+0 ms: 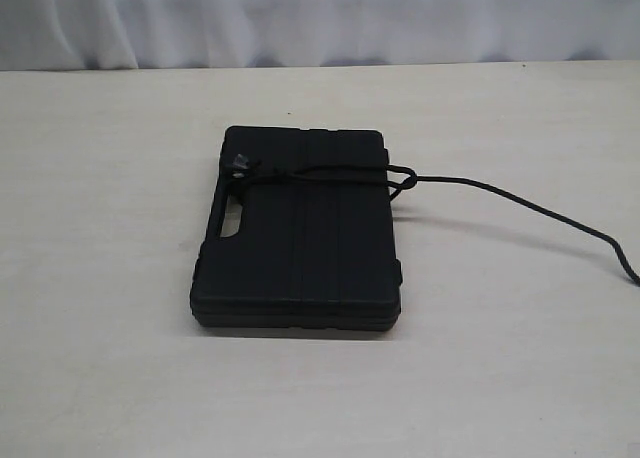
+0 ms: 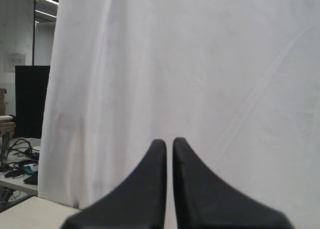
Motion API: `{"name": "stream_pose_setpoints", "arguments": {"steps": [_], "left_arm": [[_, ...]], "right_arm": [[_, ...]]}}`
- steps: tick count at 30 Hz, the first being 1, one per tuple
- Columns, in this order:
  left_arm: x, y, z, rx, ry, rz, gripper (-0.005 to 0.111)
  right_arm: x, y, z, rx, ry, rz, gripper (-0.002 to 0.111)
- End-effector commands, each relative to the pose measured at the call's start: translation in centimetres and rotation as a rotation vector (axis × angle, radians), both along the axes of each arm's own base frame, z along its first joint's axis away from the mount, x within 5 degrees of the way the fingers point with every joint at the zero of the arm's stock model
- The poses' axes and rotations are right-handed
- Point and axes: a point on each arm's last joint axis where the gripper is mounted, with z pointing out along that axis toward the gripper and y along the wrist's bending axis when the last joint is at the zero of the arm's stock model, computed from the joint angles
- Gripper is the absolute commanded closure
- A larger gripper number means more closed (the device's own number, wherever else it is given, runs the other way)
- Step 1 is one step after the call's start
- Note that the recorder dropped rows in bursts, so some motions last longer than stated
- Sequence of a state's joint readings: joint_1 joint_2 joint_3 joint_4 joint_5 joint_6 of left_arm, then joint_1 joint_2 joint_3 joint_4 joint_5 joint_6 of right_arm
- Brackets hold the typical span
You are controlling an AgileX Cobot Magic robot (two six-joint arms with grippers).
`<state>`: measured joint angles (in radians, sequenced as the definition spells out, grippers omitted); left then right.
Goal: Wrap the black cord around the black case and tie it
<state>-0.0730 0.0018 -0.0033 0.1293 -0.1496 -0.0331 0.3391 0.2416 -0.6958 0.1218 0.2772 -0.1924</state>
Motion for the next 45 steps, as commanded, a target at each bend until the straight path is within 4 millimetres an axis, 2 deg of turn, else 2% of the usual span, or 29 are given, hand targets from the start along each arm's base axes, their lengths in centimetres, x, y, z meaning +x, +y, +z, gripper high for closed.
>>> {"name": "stream_pose_setpoints", "arguments": {"steps": [1, 16, 24, 45], "left_arm": [[0.2, 0.2, -1.0, -0.002, 0.107, 0.023, 0.107], [0.2, 0.5, -3.6, 0.04, 0.389, 0.067, 0.107], [0.1, 0.6, -4.1, 0.058, 0.444, 0.078, 0.107], [0.1, 0.6, -4.2, 0.064, 0.448, 0.08, 0.107]], "right_arm": [[0.0, 0.0, -0.1, 0.003, 0.005, 0.003, 0.104], [0.0, 0.0, -0.1, 0.003, 0.005, 0.003, 0.104], [0.0, 0.0, -0.1, 0.003, 0.005, 0.003, 0.104], [0.0, 0.0, -0.1, 0.003, 0.005, 0.003, 0.104]]}}
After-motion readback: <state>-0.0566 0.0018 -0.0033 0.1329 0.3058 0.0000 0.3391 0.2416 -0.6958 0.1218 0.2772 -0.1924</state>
